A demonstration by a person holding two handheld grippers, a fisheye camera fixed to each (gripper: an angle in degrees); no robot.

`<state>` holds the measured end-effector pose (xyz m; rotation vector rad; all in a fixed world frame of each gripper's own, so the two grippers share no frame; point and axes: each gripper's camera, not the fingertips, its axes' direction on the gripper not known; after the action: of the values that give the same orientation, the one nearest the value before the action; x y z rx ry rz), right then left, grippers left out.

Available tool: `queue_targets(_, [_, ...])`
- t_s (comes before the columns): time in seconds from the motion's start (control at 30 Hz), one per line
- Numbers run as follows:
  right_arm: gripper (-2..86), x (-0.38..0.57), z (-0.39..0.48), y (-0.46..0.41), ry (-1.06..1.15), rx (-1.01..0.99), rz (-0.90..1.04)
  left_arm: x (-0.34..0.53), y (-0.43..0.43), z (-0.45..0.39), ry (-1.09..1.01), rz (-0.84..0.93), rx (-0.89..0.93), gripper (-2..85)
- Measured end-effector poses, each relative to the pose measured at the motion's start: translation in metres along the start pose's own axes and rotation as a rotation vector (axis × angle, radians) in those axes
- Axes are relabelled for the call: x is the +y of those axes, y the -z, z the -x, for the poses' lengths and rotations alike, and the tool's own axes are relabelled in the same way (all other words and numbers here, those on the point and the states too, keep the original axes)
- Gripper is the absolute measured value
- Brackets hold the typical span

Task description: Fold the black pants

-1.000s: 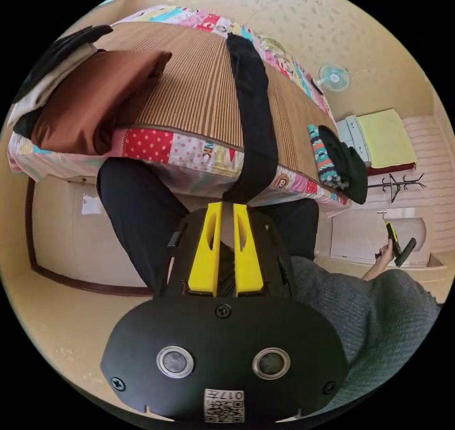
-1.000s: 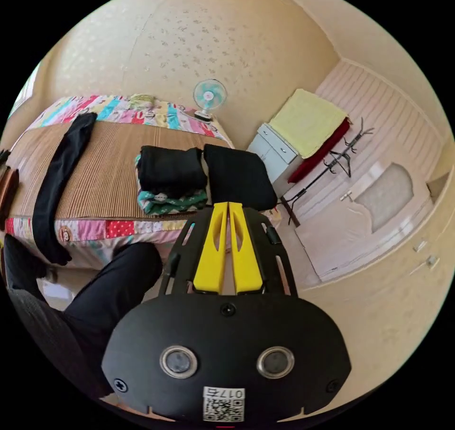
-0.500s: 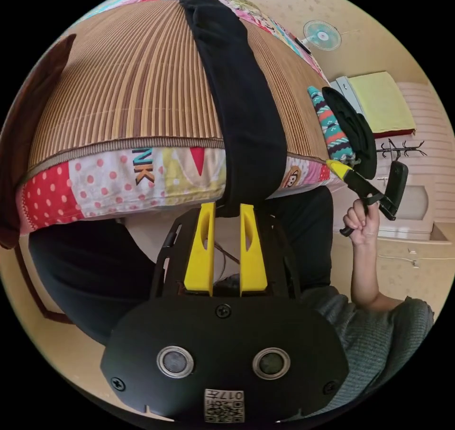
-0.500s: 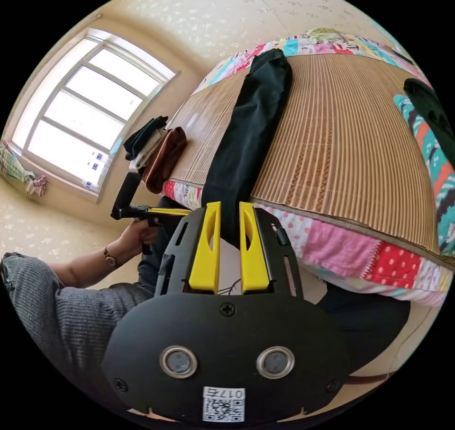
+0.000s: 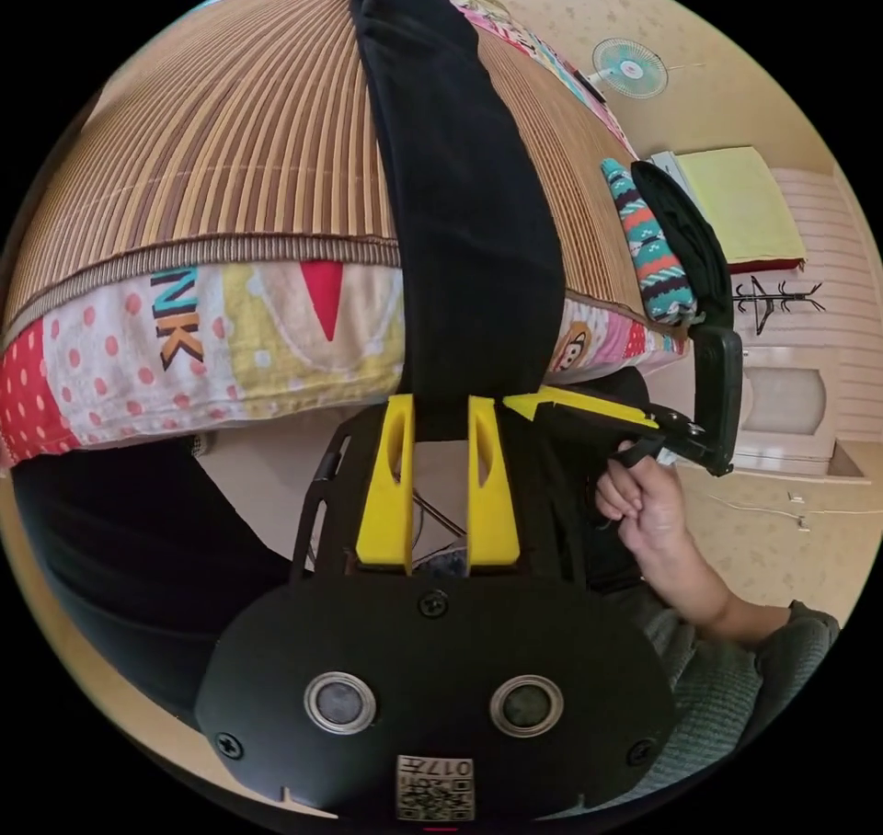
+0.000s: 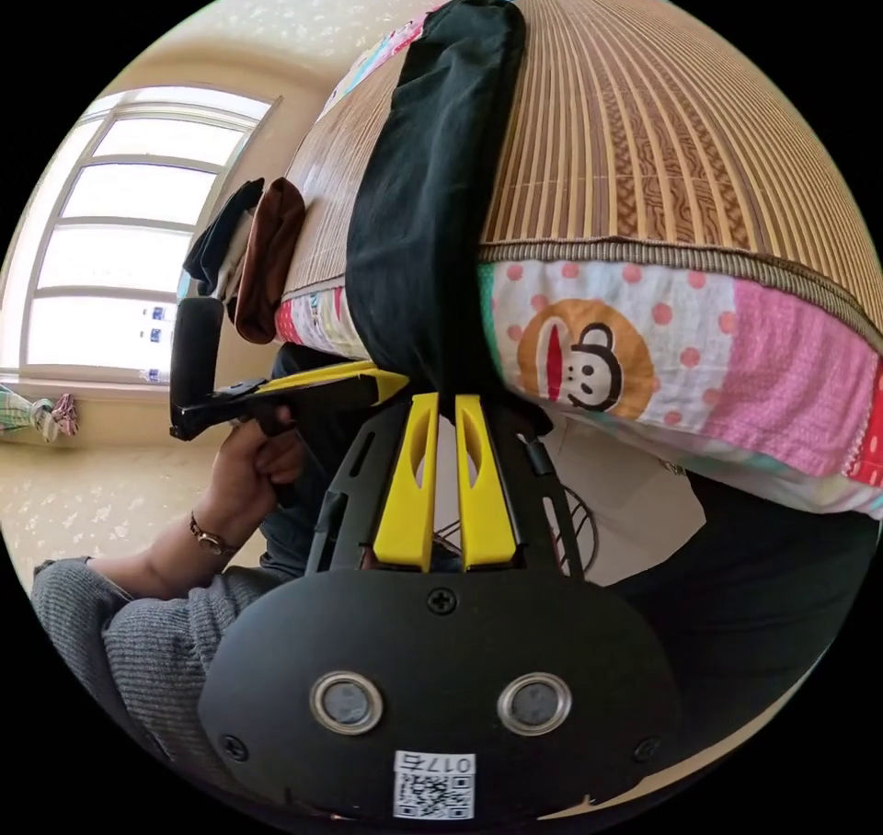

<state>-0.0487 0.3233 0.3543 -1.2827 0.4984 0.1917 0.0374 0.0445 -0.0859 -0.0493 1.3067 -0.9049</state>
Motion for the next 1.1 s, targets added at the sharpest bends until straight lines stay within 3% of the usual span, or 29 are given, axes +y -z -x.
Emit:
queue_targets(0.23, [2.5, 0.008, -0.025, -0.002, 0.021, -0.107, 0.021, 0.016, 0.035, 0.030, 0.080, -0.050, 0.170, 2.3])
queue_targets(0.47, [1.8, 0.060, -0.002, 0.060, 0.166, -0.219, -0.138, 0.046, 0.127, 0.016, -0.170, -0.181, 0.367, -0.4])
queue_targets(0.53, [1.7, 0.073, -0.003, 0.060, 0.190, -0.207, -0.150, 0.045, 0.119, 0.018, -0.199, -0.125, 0.312, -0.6])
queue_targets(0.63, [1.5, 0.076, -0.021, 0.017, 0.128, -0.073, -0.034, 0.037, 0.085, 0.041, -0.043, 0.047, 0.129, -0.7])
queue_targets(0.87, [1.2, 0.075, -0.030, -0.021, 0.140, -0.010, 0.065, 0.038, 0.110, 0.065, -0.036, -0.041, 0.185, -0.6])
queue_targets(1.1, [1.0, 0.084, -0.061, -0.018, 0.148, -0.270, 0.042, 0.003, 0.120, 0.068, -0.083, -0.077, 0.224, 7.8])
